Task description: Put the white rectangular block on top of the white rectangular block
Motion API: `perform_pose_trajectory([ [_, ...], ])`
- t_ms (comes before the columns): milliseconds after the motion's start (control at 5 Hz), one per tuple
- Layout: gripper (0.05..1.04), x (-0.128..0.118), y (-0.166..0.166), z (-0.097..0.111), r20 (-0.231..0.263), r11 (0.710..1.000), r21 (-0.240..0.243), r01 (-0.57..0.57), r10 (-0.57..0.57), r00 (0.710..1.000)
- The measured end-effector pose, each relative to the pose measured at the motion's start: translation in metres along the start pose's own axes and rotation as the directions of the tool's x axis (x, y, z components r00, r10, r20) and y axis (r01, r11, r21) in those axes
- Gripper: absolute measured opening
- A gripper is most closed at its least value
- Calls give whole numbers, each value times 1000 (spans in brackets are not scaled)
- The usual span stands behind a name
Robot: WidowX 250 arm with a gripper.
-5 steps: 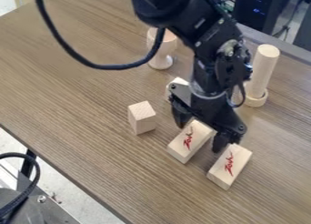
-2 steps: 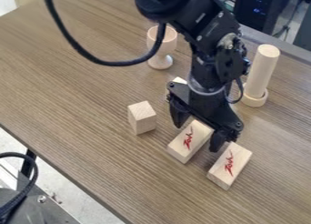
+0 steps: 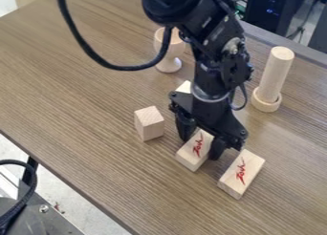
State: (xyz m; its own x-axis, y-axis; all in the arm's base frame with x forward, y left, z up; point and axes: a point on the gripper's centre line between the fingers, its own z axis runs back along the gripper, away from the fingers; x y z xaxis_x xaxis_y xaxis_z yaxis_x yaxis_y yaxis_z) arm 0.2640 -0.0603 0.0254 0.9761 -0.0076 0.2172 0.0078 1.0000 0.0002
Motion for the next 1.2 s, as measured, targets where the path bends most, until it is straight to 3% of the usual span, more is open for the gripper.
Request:
perform_pose_trajectory([
  [200, 545, -1, 3, 0, -12, 1000, 20, -20, 20, 1000],
  [400, 544, -3, 2, 1, -25, 999, 39, -17, 18, 1000],
  [600, 544, 5, 2, 25, 9, 998, 42, -41, 40, 999],
  [800, 544, 16, -9, 55, 79, 998, 41, -52, 49, 996],
  [1000, 544, 24, -26, 76, 130, 998, 9, -57, 55, 990],
  [1200, 544, 24, -40, 76, 142, 999, -14, -40, 42, 989],
])
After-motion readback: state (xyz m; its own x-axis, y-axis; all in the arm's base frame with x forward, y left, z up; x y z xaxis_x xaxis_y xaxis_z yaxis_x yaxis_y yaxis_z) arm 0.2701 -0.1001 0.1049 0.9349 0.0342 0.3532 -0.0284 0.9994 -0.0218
